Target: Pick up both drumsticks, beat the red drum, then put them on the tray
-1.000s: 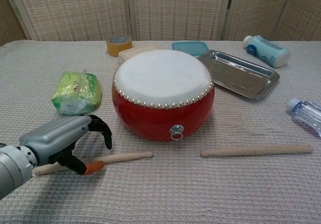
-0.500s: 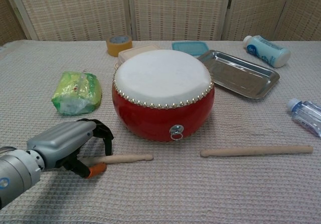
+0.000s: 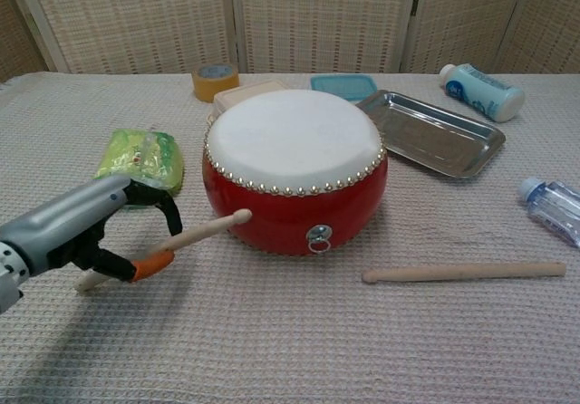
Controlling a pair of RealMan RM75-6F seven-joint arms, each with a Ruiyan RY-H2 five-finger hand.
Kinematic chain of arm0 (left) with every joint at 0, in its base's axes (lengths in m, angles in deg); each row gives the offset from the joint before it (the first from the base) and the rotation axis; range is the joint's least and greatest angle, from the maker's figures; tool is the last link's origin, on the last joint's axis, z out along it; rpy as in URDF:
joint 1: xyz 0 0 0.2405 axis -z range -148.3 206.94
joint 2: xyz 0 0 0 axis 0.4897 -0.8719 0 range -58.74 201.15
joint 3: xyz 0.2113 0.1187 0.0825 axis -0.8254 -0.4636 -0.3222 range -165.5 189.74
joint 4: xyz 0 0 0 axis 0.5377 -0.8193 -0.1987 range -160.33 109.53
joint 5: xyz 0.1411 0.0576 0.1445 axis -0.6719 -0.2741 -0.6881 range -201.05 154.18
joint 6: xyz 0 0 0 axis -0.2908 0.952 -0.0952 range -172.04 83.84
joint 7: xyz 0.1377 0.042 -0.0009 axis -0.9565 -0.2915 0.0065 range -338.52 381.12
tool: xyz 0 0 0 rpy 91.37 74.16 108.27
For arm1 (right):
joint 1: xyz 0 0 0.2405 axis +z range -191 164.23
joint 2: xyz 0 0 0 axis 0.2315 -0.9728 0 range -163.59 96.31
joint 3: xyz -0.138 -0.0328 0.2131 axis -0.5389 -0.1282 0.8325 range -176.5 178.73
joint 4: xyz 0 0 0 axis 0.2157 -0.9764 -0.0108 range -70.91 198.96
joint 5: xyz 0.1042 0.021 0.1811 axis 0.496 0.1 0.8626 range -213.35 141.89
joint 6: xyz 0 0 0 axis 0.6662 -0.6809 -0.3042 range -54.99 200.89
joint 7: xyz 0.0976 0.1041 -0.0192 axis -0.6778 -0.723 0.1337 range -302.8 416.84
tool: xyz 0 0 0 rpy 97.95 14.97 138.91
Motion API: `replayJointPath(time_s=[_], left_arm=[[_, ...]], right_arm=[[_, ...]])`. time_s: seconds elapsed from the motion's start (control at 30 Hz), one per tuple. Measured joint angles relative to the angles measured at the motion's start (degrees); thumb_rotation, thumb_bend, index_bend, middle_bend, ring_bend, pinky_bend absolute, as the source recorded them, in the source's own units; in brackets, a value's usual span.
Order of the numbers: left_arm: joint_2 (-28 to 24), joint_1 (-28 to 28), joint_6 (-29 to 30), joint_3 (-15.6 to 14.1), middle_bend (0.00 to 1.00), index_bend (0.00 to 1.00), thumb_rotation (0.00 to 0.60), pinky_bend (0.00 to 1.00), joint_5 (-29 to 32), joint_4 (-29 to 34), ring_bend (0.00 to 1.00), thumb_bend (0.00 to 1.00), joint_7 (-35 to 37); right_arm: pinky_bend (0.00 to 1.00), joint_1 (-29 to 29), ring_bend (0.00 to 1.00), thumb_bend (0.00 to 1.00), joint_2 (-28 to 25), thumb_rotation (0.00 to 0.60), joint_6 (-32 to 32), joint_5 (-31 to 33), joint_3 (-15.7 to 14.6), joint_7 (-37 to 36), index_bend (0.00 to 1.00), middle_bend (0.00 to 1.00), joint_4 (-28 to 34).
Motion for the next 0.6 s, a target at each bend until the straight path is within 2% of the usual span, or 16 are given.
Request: replayJointPath(time_s=[0.27,0.6], left_arm=[[-5.1,-2.6,2.0,1.4,0.43,0.58,0.600,0.26,-2.1,-0.2,0.28,0.50,24.9],[-7.5,-4.1,-1.2,3.1,0.44,0.49,0.600,0.33,-4.3,-5.4,0.33,0.51,68.5]], right_arm=[[0.21,0.1,0.05,0.13,0.0,0.550,-0.2,-0.7,-0.1,1.2,0.14,0.13,1.1],[0.21,0.1,0.05,0.13,-1.0,0.572,-1.4,-2.1,-0.1,3.1,0.15,0.13,3.5]])
